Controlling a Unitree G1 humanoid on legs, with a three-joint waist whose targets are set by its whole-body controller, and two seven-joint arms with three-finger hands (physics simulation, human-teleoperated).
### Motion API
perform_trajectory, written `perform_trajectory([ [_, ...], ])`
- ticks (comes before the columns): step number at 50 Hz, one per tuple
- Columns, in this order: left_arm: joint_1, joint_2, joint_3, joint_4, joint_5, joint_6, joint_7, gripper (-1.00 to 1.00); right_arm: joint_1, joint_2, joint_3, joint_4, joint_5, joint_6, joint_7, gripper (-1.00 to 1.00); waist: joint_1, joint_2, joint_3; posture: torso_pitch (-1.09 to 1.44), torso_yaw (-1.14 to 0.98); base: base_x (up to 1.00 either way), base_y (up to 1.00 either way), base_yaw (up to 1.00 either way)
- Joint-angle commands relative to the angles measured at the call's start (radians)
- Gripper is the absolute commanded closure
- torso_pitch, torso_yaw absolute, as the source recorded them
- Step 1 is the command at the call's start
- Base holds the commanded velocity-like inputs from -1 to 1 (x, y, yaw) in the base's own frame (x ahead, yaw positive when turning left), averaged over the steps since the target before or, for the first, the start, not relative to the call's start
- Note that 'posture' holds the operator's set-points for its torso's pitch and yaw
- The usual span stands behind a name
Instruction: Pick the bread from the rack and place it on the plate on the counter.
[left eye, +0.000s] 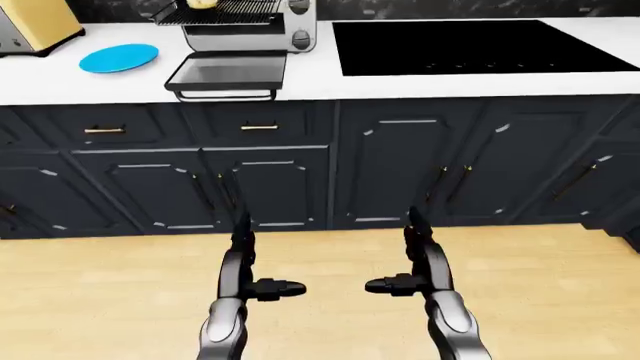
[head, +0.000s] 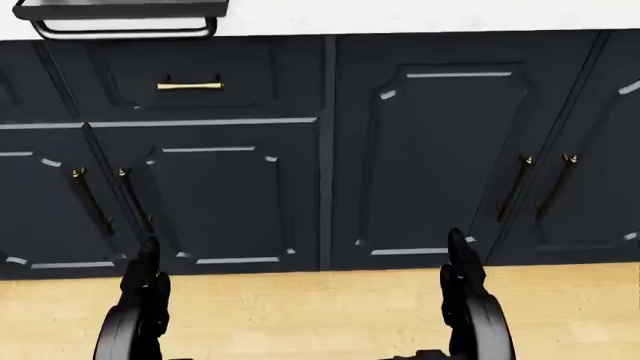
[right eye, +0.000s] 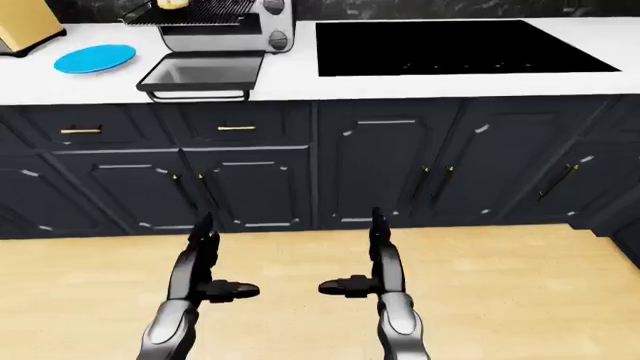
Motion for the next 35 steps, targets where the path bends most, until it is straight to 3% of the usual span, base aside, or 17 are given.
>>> perform_trajectory([
  [1, -0.011, 0.018, 0.008, -0.219, -0.001, 0.044, -0.004, -1.00, -0.044, -0.010, -0.017, -0.125, 0.032, -0.015, 0.010, -1.00, -0.002, -0.008, -0.001, 0.00, 0.00, 0.00, 0.00, 0.00],
  [3, -0.002, 0.021, 0.018, -0.275, 0.004, 0.092, -0.011, -1.00, -0.048, -0.012, -0.019, -0.158, 0.035, 0.018, 0.007, -1.00, 0.008, 0.000, -0.065, 0.00, 0.00, 0.00, 0.00, 0.00],
  [4, 0.000, 0.020, 0.028, -0.309, 0.000, 0.123, -0.010, -1.00, -0.044, -0.013, -0.018, -0.191, 0.040, 0.039, 0.013, -1.00, 0.008, -0.001, -0.036, 0.00, 0.00, 0.00, 0.00, 0.00],
  [5, 0.006, 0.022, 0.025, -0.346, 0.002, 0.152, -0.021, -1.00, -0.044, -0.019, -0.017, -0.216, 0.033, 0.054, 0.019, -1.00, 0.006, -0.009, -0.022, 0.00, 0.00, 0.00, 0.00, 0.00],
  [7, -0.003, 0.028, 0.036, -0.409, 0.007, 0.219, -0.027, -1.00, -0.057, -0.024, -0.022, -0.262, 0.033, 0.100, 0.025, -1.00, 0.008, -0.007, -0.067, 0.00, 0.00, 0.00, 0.00, 0.00],
  [8, -0.023, 0.033, 0.049, -0.436, 0.005, 0.265, -0.030, -1.00, -0.074, -0.028, -0.025, -0.285, 0.029, 0.127, 0.025, -1.00, 0.009, -0.006, -0.072, 0.00, 0.00, 0.00, 0.00, 0.00],
  [14, -0.174, 0.093, 0.096, -0.553, 0.047, 0.485, -0.065, -1.00, -0.241, -0.063, -0.062, -0.420, 0.036, 0.330, 0.023, -1.00, 0.009, 0.001, -0.084, 0.00, 0.00, 0.00, 0.00, 0.00],
  [20, -0.447, 0.199, 0.142, -0.523, 0.056, 0.653, -0.103, -1.00, -0.485, -0.125, -0.084, -0.447, 0.048, 0.499, 0.015, -1.00, 0.009, 0.002, -0.089, 0.00, 0.00, 0.00, 0.00, 0.00],
  [22, -0.536, 0.227, 0.161, -0.465, 0.030, 0.662, -0.115, -1.00, -0.563, -0.144, -0.097, -0.416, 0.065, 0.527, 0.009, -1.00, 0.008, 0.003, -0.089, 0.00, 0.00, 0.00, 0.04, 0.00],
  [23, -0.571, 0.245, 0.172, -0.418, 0.023, 0.651, -0.112, -1.00, -0.594, -0.152, -0.100, -0.394, 0.073, 0.527, 0.007, -1.00, 0.007, 0.007, -0.108, 0.00, 0.00, 0.00, 0.06, 0.00],
  [25, -0.635, 0.272, 0.187, -0.343, -0.017, 0.631, -0.115, -1.00, -0.656, -0.169, -0.103, -0.347, 0.086, 0.528, 0.003, -1.00, 0.005, 0.008, -0.099, 0.00, 0.00, 0.00, 0.23, 0.00],
  [26, -0.664, 0.286, 0.192, -0.315, -0.031, 0.632, -0.110, -1.00, -0.676, -0.175, -0.106, -0.324, 0.093, 0.526, 0.000, -1.00, 0.002, -0.003, -0.091, 0.00, 0.00, 0.00, 0.31, 0.00],
  [29, -0.765, 0.335, 0.182, -0.229, -0.054, 0.631, -0.118, -1.00, -0.745, -0.191, -0.102, -0.215, 0.105, 0.484, 0.001, -1.00, 0.000, -0.011, -0.097, 0.00, 0.00, 0.00, 0.31, 0.00],
  [31, -0.822, 0.355, 0.193, -0.191, -0.081, 0.632, -0.116, -1.00, -0.780, -0.201, -0.106, -0.200, 0.121, 0.495, 0.000, -1.00, 0.000, 0.008, -0.095, 0.00, 0.00, 0.00, 0.32, 0.00],
  [33, -0.865, 0.382, 0.190, -0.144, -0.082, 0.615, -0.110, -1.00, -0.827, -0.217, -0.101, -0.154, 0.122, 0.485, 0.006, -1.00, -0.005, 0.044, -0.080, 0.00, 0.00, 0.00, 0.31, 0.00],
  [34, -0.873, 0.390, 0.185, -0.129, -0.083, 0.608, -0.112, -1.00, -0.845, -0.222, -0.102, -0.139, 0.124, 0.484, 0.008, -1.00, -0.008, 0.076, -0.083, 0.00, 0.00, 0.00, 0.31, 0.00],
  [35, -0.882, 0.396, 0.183, -0.122, -0.082, 0.603, -0.109, -1.00, -0.863, -0.228, -0.109, -0.133, 0.134, 0.487, 0.009, -1.00, -0.005, 0.123, -0.093, 0.00, 0.00, 0.00, 0.31, 0.00],
])
